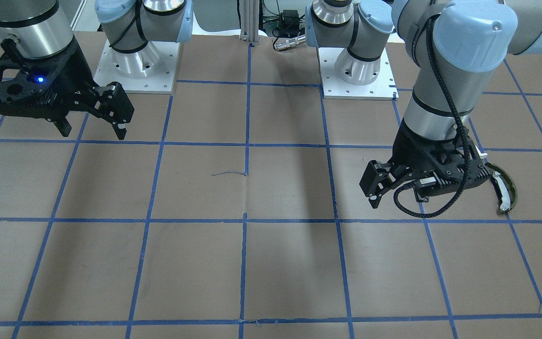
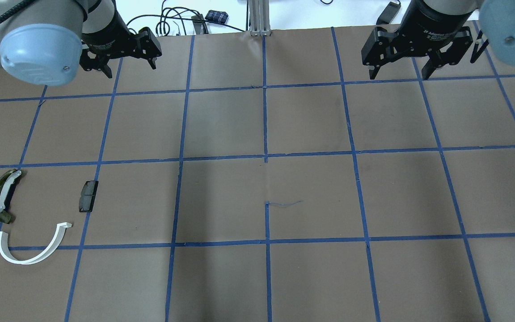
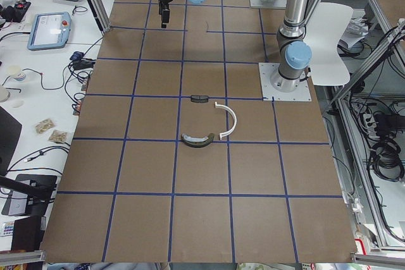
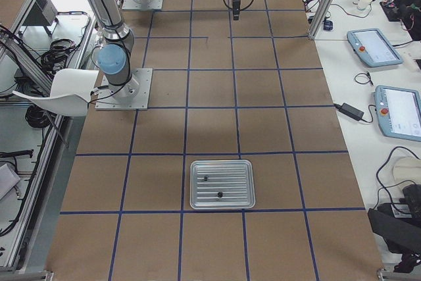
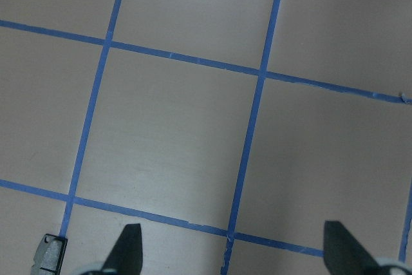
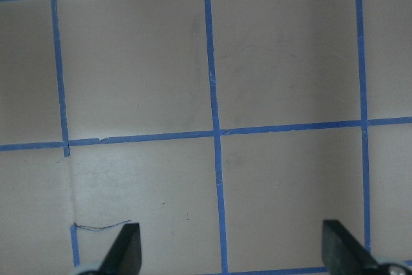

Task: Place bearing gear from tray to pile

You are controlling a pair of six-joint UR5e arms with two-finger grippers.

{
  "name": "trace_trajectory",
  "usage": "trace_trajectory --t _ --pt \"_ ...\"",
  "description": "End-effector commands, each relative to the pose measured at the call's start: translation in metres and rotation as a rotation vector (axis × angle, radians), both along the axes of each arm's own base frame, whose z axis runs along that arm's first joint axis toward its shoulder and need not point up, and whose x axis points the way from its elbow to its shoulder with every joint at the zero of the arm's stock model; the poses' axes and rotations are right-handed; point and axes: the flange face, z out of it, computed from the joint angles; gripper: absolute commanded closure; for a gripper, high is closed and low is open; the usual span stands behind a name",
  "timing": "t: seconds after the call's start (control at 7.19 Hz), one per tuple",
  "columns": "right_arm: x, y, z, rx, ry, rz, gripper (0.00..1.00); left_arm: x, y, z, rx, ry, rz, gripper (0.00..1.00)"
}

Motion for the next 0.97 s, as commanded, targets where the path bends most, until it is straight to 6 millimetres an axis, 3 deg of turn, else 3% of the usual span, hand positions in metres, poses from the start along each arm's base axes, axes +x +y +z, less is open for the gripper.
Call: trace_trajectory --t 0.0,0.14,0.42,0.7,0.83 --pt "-0.037 -0.009 0.003 -0.009 0.014 -0.031 0.00 0.002 0.001 -0.004 0.011 -0.001 0.004 0.00" --pt "-0.102 -0.011 0.009 0.019 0.024 -0.082 0.00 0.003 0.001 -0.004 0.011 -0.002 0.004 0.00" --pt "-0.218 0.003 0.016 0.066 0.050 -0.029 0.00 0.001 0.006 -0.010 0.023 -0.001 0.002 0.00" --pt "-0.294 0.017 0.001 0.104 0.078 0.175 0.00 0.000 0.010 -0.012 0.026 0.002 0.000 0.00" --pt "-0.358 0.025 -0.024 0.141 0.047 0.239 0.00 0.000 0.010 -0.012 0.026 0.002 0.000 0.00"
